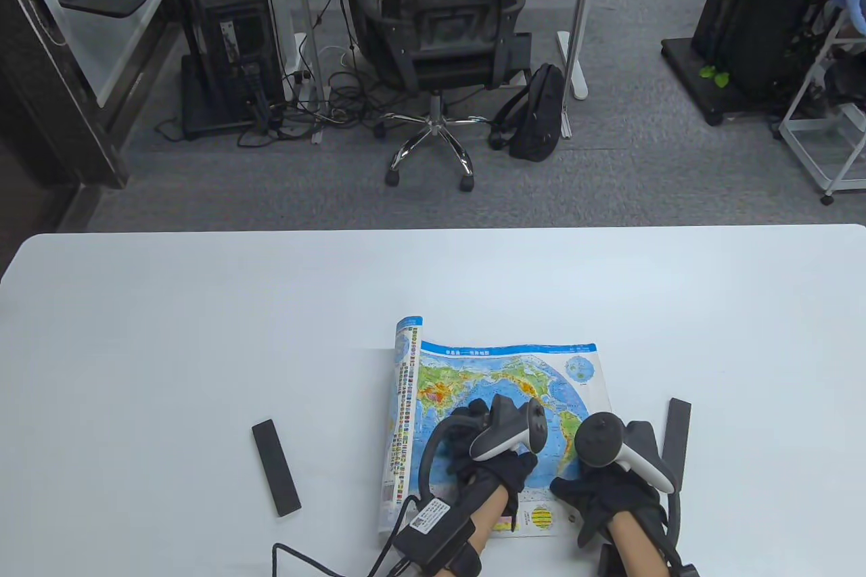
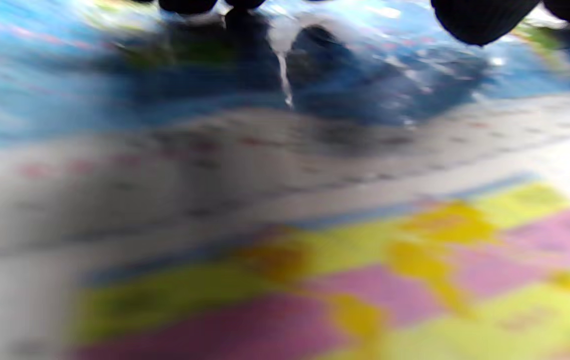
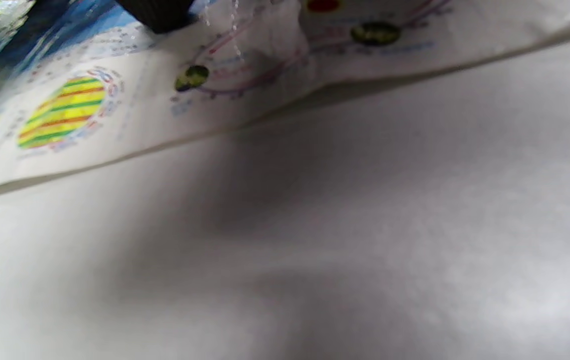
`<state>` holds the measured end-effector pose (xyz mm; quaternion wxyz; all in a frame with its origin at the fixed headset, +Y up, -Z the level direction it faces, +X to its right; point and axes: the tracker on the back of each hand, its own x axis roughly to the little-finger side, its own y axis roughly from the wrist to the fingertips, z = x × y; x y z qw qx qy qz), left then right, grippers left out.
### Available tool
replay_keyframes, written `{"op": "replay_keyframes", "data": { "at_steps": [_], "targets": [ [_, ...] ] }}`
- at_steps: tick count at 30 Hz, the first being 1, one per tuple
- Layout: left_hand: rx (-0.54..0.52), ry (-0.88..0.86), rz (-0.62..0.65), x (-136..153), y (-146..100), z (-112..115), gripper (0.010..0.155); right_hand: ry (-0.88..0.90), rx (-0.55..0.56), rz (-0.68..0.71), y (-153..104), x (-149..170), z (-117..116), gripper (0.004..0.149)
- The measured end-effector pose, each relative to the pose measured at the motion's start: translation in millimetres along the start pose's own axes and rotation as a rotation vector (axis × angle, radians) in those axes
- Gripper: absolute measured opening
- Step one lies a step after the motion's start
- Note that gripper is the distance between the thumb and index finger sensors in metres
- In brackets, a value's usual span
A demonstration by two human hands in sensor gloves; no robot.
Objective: Unroll map and secure with paperweights
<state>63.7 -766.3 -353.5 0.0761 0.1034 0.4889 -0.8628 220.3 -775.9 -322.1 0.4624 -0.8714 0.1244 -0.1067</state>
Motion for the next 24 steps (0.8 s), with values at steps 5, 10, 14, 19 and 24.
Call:
{"op": "replay_keyframes", "data": {
  "at_steps": [5, 10, 14, 19, 24],
  "targets": [
    [0.105, -0.193, 0.084, -10, 12, 9, 0.079, 0.016, -0.008, 0.008, 0, 2, 1, 0.083],
    [0.214, -0.280, 0.138, -8, 21, 16, 0.080, 0.038, -0.026, 0.021, -1, 5, 3, 0.085],
    [0.230, -0.306, 0.127, -3, 26, 19, 0.079, 0.041, -0.044, 0.021, -1, 5, 5, 0.087],
    [0.272, -0.274, 0.097, -7, 28, 21, 0.078, 0.034, -0.054, 0.023, -1, 6, 5, 0.087],
    [0.310, -0.275, 0.078, -8, 29, 19, 0.078, -0.025, -0.060, 0.011, -2, 1, 8, 0.086]
  ]
}}
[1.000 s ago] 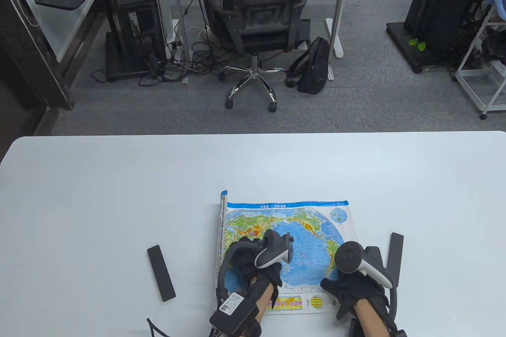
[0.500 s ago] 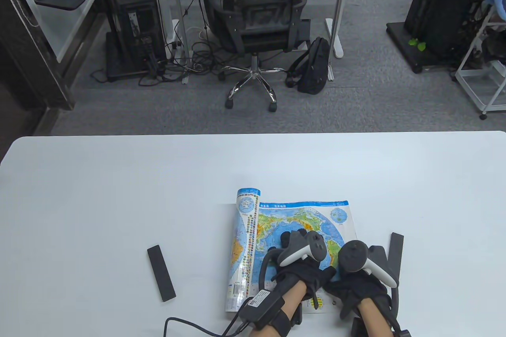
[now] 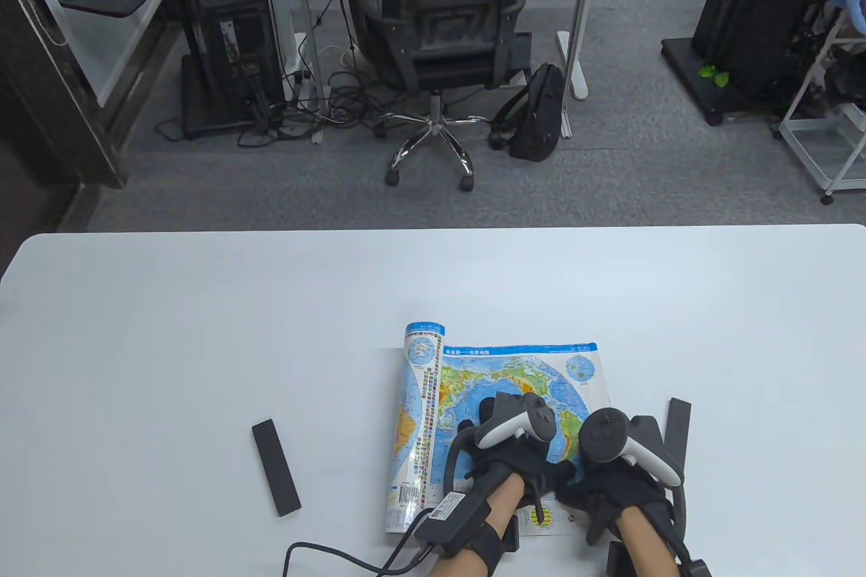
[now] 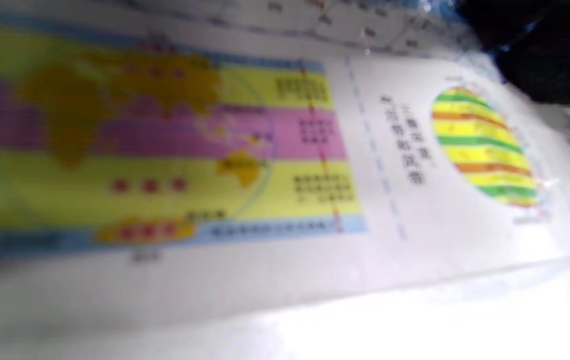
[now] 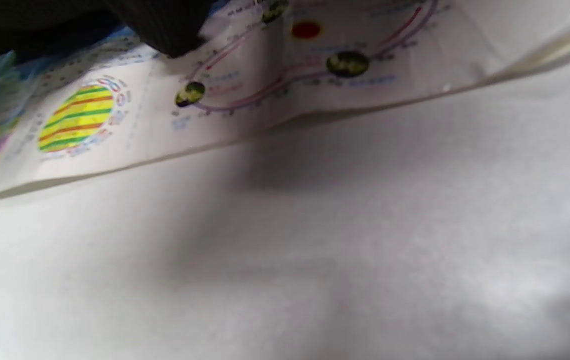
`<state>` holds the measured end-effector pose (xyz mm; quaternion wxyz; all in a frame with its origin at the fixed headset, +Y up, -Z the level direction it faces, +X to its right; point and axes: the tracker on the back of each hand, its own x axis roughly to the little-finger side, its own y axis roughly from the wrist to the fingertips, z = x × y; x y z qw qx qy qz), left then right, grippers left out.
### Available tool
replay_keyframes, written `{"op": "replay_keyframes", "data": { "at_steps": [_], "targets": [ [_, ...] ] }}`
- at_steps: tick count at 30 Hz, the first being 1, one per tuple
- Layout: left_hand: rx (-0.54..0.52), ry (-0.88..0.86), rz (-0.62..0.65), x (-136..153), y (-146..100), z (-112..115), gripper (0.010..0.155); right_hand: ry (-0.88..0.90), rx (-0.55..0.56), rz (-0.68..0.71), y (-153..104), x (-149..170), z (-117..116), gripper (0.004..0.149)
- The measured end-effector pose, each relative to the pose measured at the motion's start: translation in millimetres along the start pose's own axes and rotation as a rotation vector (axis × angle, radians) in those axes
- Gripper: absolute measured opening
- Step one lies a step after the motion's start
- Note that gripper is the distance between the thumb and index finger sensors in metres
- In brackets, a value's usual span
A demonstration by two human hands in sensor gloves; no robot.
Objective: Unroll map and secure with paperweights
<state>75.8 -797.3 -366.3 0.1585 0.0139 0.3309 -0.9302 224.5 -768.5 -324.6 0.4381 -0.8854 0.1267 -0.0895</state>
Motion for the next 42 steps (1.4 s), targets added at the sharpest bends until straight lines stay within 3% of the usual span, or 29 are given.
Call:
{"op": "replay_keyframes", "data": {
  "at_steps": [4, 7, 13, 14, 17, 24, 32, 42],
  "targets": [
    [0.006, -0.004, -0.001, 0, -1, 0, 0.077, -0.032, -0.026, -0.007, -14, -7, 11, 0.086],
    [-0.002, 0.000, 0.004, 0, -1, 2, 0.077, -0.049, 0.039, 0.037, -37, -12, 30, 0.083],
    [-0.008, 0.007, 0.003, 0, -1, 2, 0.078, 0.176, 0.293, 0.156, -70, 11, 65, 0.067],
    [-0.007, 0.007, 0.003, 0, -1, 2, 0.078, 0.201, 0.342, 0.118, -68, 21, 66, 0.068],
    [-0.007, 0.008, 0.003, 0, 0, 3, 0.078, 0.227, 0.352, -0.025, -54, 47, 61, 0.079],
    [-0.022, 0.008, 0.007, 0, 0, 4, 0.078, 0.264, 0.195, -0.280, -21, 105, 39, 0.085],
    [-0.023, 0.007, 0.007, 1, 1, 4, 0.078, 0.327, 0.185, -0.284, -14, 116, 32, 0.071],
    [-0.043, 0.011, -0.009, 0, -1, 7, 0.078, 0.049, 0.282, -0.348, -19, 92, 39, 0.063]
  ]
}}
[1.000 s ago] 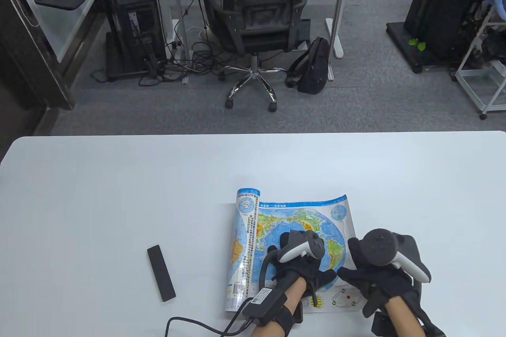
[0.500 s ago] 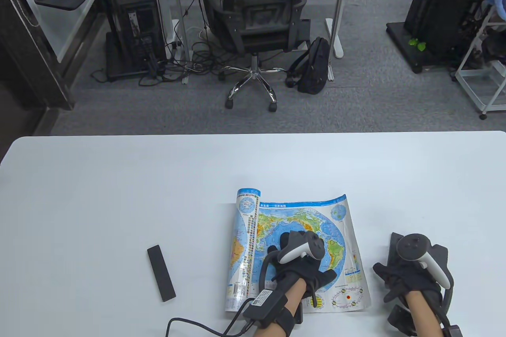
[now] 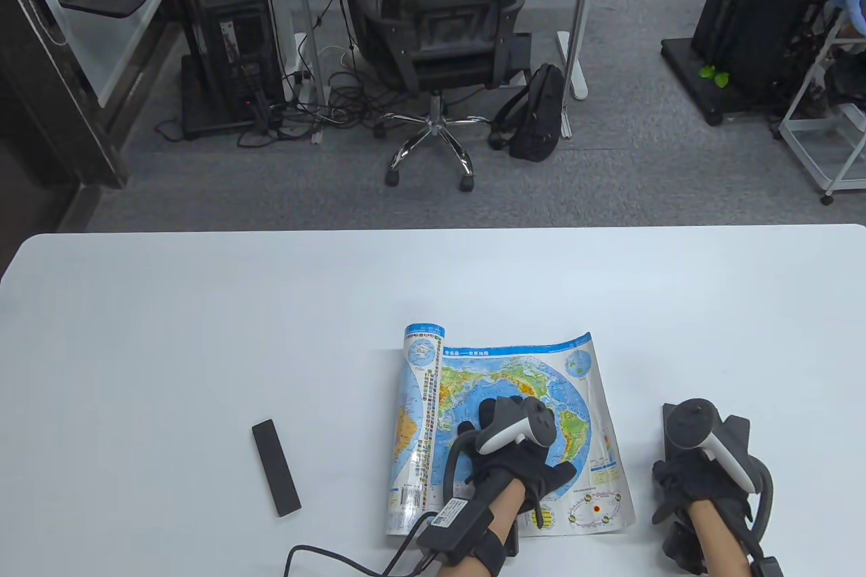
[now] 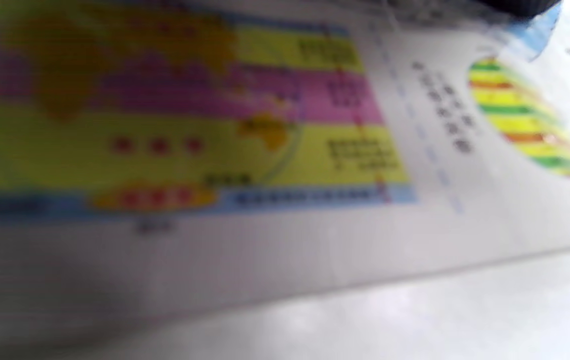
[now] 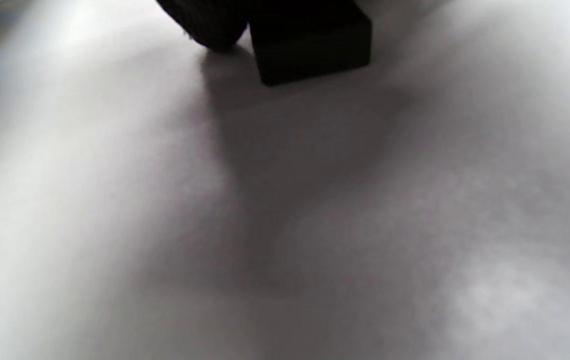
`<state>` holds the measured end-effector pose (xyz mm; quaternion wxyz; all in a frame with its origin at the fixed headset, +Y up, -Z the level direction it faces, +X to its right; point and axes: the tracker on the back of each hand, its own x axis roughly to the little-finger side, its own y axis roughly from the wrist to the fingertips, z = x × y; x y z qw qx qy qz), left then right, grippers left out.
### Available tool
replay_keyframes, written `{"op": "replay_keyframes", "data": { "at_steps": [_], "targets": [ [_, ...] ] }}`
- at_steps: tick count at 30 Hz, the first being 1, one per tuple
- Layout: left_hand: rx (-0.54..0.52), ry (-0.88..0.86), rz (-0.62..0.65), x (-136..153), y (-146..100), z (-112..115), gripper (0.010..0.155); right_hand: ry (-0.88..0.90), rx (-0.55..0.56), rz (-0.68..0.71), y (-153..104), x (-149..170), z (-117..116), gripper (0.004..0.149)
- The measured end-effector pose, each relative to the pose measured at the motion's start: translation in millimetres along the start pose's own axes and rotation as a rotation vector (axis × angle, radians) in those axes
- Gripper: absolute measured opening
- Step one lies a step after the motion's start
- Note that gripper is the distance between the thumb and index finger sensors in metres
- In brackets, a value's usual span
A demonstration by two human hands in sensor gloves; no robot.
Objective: Unroll map and secure with paperweights
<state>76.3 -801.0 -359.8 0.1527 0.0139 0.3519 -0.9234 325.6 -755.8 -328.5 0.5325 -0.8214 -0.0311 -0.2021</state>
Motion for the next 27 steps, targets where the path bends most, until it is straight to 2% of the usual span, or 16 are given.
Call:
{"op": "replay_keyframes", "data": {
  "at_steps": [7, 15, 18, 20, 23, 25, 27],
  "targets": [
    [-0.007, 0.014, 0.007, -1, -1, 3, 0.078, -0.109, 0.111, -0.017, -2, -7, 1, 0.059],
    [0.006, 0.039, 0.015, -6, -6, 9, 0.079, 0.084, 0.291, 0.012, -10, 0, 11, 0.055],
    [0.011, 0.040, 0.010, -6, -6, 9, 0.079, 0.166, 0.423, 0.092, -25, -4, 23, 0.055],
    [0.007, 0.041, 0.009, -7, -7, 9, 0.079, 0.233, 0.461, 0.226, -38, -13, 33, 0.055],
    [0.022, 0.027, 0.002, -11, -8, 13, 0.079, 0.321, 0.351, 0.447, -53, -31, 36, 0.055],
    [0.019, 0.045, -0.001, -13, -9, 14, 0.079, 0.353, 0.287, 0.519, -58, -43, 28, 0.054],
    [0.017, 0.042, -0.003, -13, -10, 15, 0.079, 0.286, 0.259, 0.503, -57, -51, 18, 0.054]
  ]
}}
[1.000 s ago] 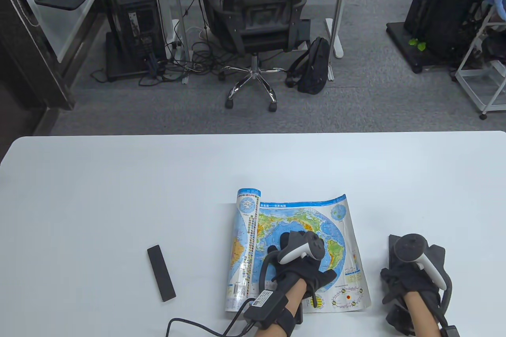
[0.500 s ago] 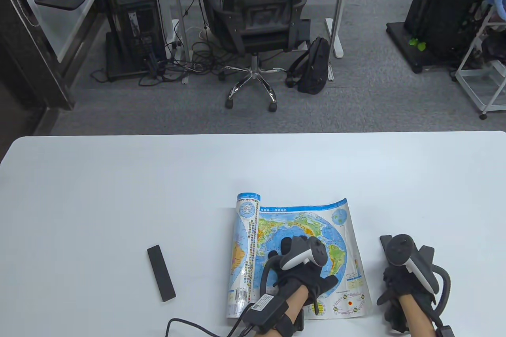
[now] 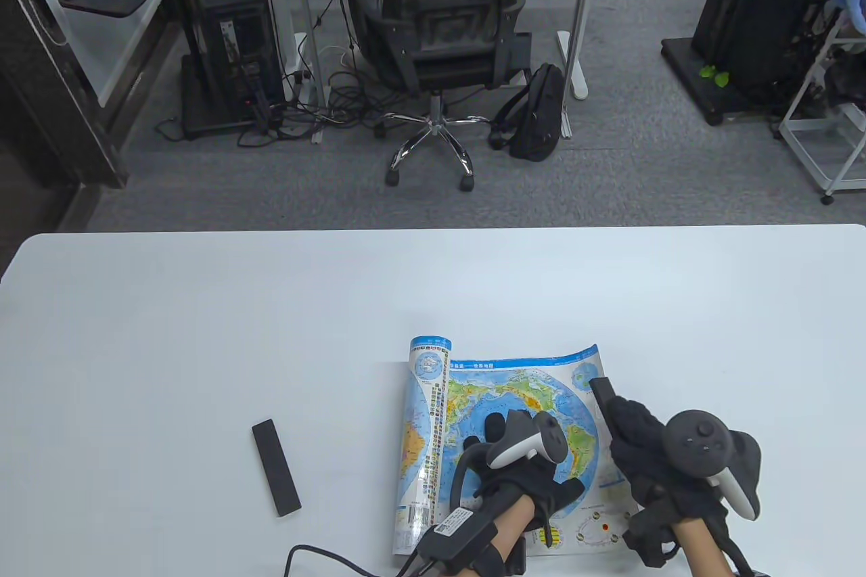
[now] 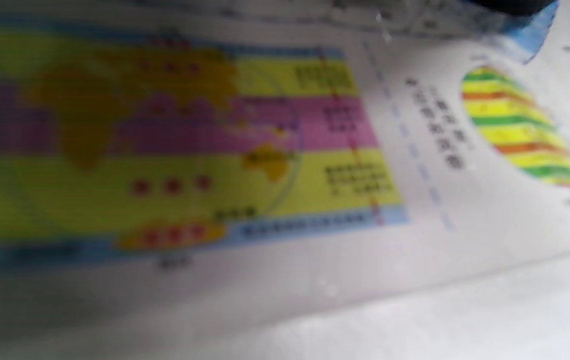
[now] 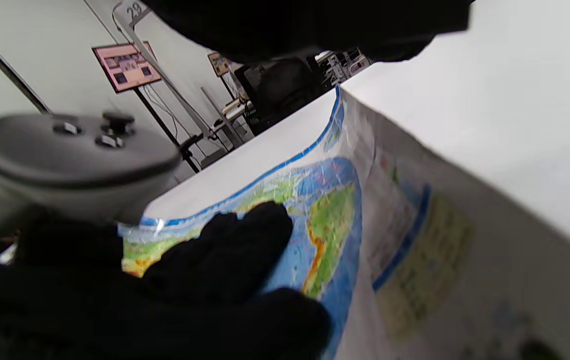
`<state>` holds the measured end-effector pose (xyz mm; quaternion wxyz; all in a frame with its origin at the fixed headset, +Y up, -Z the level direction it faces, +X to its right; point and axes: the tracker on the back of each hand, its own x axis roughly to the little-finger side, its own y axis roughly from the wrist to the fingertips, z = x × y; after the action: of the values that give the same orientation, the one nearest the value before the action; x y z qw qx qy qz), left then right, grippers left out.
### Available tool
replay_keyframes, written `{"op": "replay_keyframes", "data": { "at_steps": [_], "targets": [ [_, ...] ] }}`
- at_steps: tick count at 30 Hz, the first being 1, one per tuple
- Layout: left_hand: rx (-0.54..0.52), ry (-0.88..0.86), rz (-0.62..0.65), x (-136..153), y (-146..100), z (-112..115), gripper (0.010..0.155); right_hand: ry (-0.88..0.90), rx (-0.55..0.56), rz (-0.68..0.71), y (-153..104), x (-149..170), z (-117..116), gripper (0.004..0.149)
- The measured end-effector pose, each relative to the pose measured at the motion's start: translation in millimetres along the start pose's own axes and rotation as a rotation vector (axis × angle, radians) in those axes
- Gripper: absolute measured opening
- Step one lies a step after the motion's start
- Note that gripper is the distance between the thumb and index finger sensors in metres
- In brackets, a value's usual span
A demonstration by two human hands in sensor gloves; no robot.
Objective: Unroll map and secure with paperweights
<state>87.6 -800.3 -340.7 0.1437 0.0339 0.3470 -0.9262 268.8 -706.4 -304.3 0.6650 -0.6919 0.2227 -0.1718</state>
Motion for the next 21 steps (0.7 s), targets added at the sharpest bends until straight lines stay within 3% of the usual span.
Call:
{"op": "replay_keyframes", "data": {
  "at_steps": [5, 9, 21],
  "targets": [
    [0.002, -0.027, 0.016, -4, -2, 2, 0.079, -0.235, -0.068, -0.121, 9, 11, -27, 0.052],
    [0.010, -0.051, 0.038, -2, -2, 0, 0.077, -0.256, -0.106, -0.166, 16, 21, -39, 0.052],
    [-0.001, -0.042, 0.048, -2, 0, 0, 0.076, -0.492, -0.112, -0.191, 30, 1, -60, 0.052]
  ]
}}
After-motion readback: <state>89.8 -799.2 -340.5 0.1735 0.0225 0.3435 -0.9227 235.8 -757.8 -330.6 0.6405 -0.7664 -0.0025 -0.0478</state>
